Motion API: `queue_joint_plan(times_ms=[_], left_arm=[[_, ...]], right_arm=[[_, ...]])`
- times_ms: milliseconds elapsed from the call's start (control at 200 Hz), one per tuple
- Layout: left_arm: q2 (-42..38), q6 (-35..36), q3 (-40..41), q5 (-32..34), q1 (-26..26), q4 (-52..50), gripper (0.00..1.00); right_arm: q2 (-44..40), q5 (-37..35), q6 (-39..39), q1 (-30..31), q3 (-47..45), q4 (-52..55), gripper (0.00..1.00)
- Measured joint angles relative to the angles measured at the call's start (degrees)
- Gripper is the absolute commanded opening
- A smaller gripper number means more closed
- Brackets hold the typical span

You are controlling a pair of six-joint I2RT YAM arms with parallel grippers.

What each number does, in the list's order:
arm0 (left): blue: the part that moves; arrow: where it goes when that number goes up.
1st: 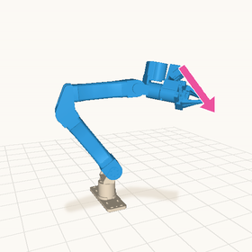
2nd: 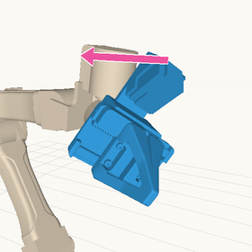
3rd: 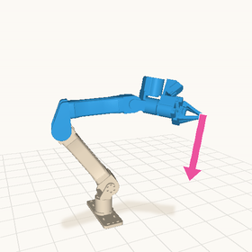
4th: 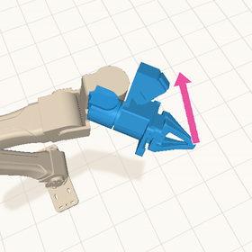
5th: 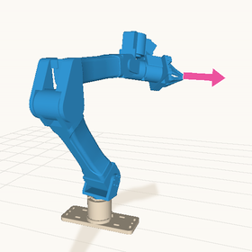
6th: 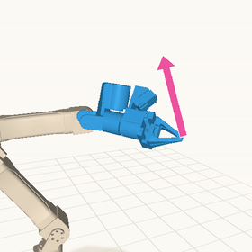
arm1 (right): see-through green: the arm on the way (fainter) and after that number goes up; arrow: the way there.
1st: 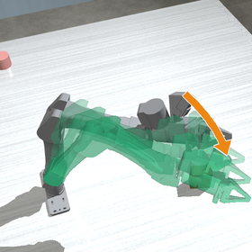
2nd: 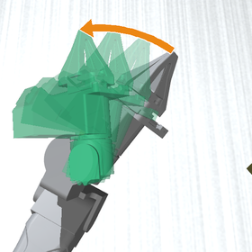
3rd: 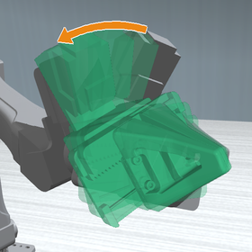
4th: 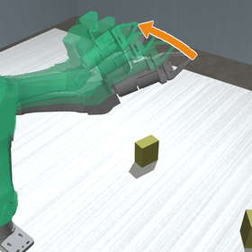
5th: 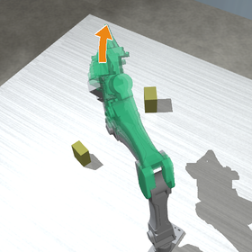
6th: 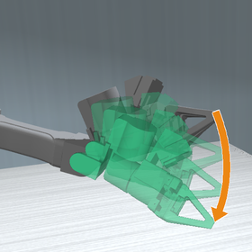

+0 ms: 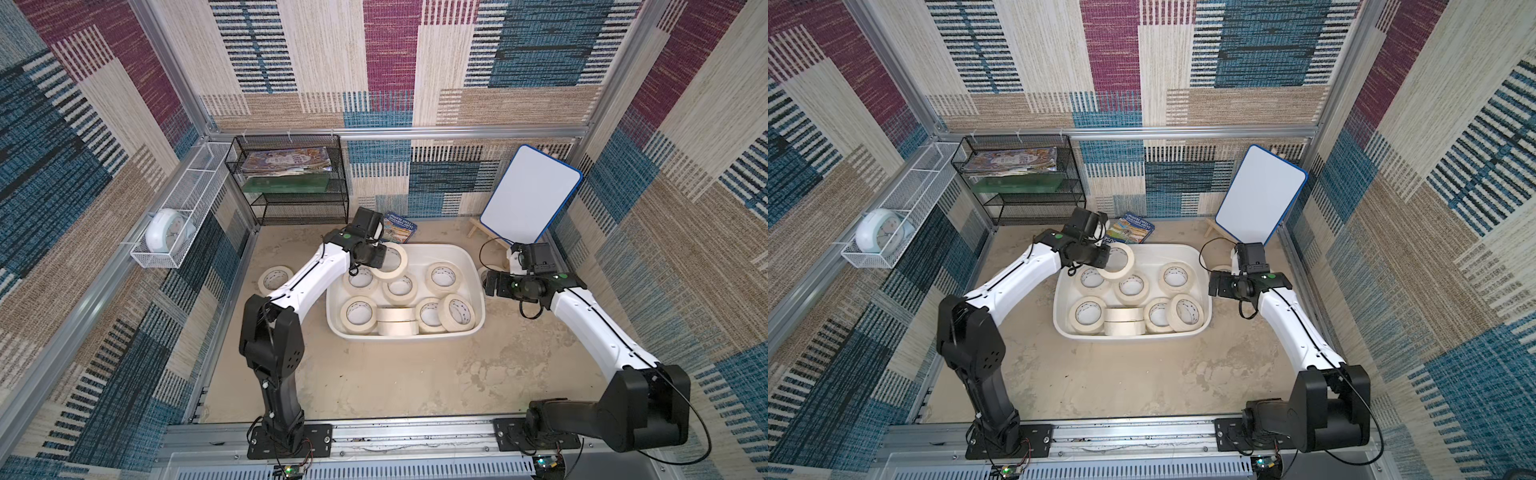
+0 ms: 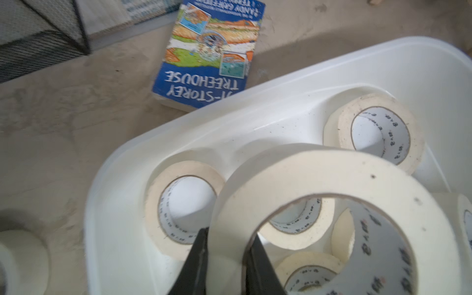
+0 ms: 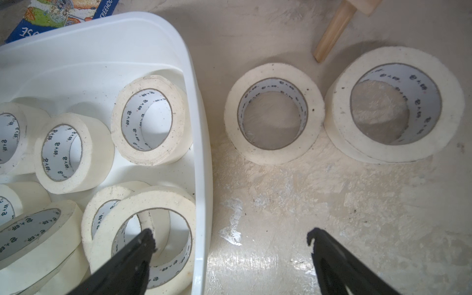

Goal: Take out the art tape in the storage box
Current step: Pick up the art tape from the storage box, then place the art tape at the center of the board.

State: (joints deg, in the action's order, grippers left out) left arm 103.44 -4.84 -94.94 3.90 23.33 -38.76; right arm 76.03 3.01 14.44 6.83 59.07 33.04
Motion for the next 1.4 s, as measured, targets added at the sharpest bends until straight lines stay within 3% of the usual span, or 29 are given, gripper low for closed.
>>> queue_joint_plan(times_ms=[220, 351, 596, 961, 1227, 1402], left_arm=[[-13.2, -1.2, 13.3, 1.7, -14.3, -1.4, 0.0], [-21.4, -2.8, 21.9, 2.4, -20.0, -2.5, 0.0], [-24.5, -5.6, 31.9, 3.7, -33.7, -2.8, 0.0], [-8.2, -5.4, 27.1, -0.6, -33.9, -0.7, 0.0], [-2.7, -4.9, 24.2, -1.0, -28.9, 0.4, 0.0], [1.6, -4.8, 22.8, 0.7, -28.6, 1.9, 0.0]], right_arm=[[0.9, 0.0, -0.4, 1.1, 0.6, -0.1, 0.99], [1.3, 0.0, -0.7, 1.2, 0.9, -0.1, 0.99], [2.4, 0.3, -1.9, 1.3, 2.1, 0.0, 0.99], [1.4, 0.7, -2.7, 1.3, 0.5, -0.4, 0.99], [0.9, 0.3, -2.7, 1.3, 0.2, -0.5, 0.99], [0.8, 0.2, -2.7, 1.3, 0.0, -0.5, 0.99]])
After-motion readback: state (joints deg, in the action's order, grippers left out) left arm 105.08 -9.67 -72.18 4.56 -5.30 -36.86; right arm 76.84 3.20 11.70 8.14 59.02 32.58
